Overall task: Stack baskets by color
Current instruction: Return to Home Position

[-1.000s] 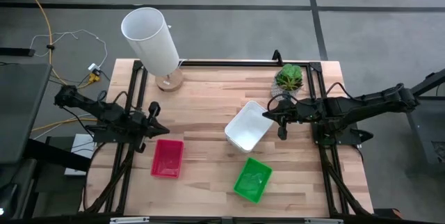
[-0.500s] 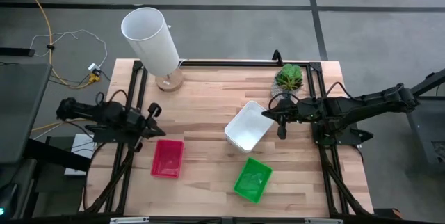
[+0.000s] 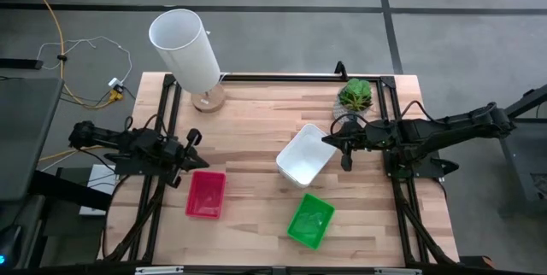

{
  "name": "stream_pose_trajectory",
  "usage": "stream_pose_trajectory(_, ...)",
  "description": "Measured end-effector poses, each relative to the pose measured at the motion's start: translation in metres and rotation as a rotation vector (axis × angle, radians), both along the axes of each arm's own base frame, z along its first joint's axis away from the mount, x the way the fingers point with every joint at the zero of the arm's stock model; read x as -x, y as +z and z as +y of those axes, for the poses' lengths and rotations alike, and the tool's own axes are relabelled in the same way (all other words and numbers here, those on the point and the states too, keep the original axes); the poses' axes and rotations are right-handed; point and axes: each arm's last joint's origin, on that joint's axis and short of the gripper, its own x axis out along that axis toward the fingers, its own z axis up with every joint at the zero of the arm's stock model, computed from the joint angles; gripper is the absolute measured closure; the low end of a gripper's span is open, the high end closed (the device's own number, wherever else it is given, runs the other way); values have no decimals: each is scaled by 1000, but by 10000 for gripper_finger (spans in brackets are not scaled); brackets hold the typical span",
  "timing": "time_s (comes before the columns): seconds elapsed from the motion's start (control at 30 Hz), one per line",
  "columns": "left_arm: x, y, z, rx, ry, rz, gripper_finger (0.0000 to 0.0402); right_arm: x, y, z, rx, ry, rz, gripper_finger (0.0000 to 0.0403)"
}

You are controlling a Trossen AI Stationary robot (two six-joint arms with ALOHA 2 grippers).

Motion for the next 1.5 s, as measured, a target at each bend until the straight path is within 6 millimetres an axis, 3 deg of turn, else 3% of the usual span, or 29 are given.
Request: stream_pose_trajectory(1.5,0,-2,1,4,42,23,401,0,0,0,-20,-1,-5,403)
